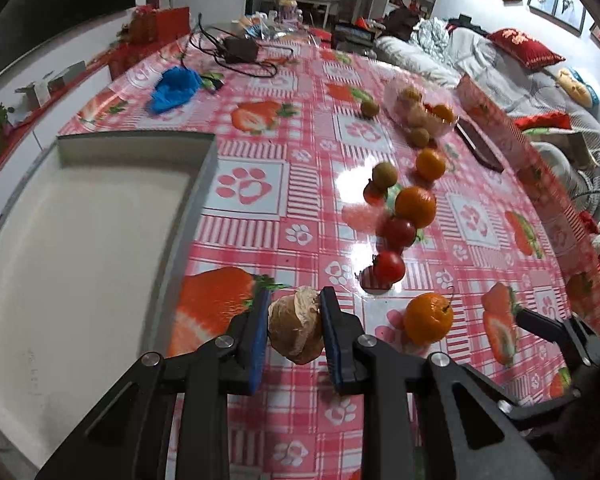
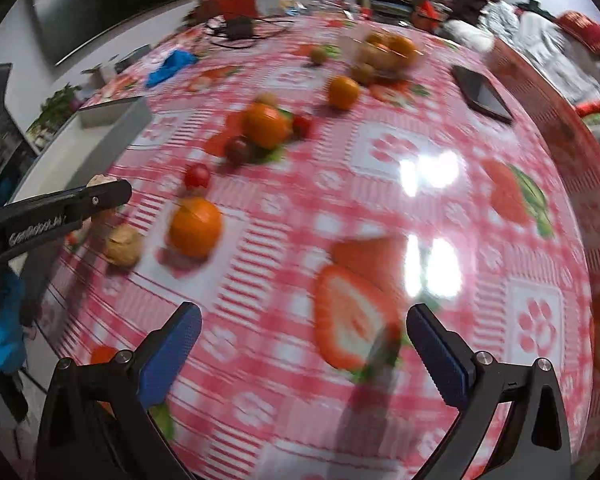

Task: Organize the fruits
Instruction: 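Move the left gripper to the brown wrinkled fruit and close on it, then grasp the orange mandarin with the right gripper while the left gripper holds the brown fruit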

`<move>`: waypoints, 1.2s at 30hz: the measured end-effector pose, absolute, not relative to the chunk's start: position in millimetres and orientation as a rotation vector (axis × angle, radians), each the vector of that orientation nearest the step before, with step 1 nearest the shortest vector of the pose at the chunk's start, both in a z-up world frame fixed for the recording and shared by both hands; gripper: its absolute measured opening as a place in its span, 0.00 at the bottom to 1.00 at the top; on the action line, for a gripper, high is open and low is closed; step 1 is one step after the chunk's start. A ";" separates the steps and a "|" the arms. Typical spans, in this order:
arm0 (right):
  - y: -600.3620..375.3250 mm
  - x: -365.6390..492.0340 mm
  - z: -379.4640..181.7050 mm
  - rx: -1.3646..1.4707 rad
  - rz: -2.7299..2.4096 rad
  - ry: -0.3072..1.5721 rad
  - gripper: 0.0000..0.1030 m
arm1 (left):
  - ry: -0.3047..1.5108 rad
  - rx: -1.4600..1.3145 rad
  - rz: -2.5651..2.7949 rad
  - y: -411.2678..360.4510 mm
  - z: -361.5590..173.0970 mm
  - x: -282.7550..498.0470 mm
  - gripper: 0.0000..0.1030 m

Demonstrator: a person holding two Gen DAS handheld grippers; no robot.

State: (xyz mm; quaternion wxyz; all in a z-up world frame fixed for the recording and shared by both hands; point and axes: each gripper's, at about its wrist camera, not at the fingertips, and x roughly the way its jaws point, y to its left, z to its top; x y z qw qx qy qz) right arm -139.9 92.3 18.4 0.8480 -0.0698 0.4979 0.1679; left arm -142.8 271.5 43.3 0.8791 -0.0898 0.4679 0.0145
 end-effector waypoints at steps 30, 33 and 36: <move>132.3 -124.2 21.2 -0.128 0.437 1.072 0.37 | 0.934 -0.191 0.118 306.2 65.5 -202.4 0.27; 125.7 -123.9 25.8 -0.090 0.441 1.073 0.37 | 0.932 -0.188 0.121 306.0 66.6 -203.4 0.27; 123.4 -124.7 28.5 -0.079 0.443 1.070 0.37 | 0.933 -0.188 0.119 306.1 66.4 -203.4 0.27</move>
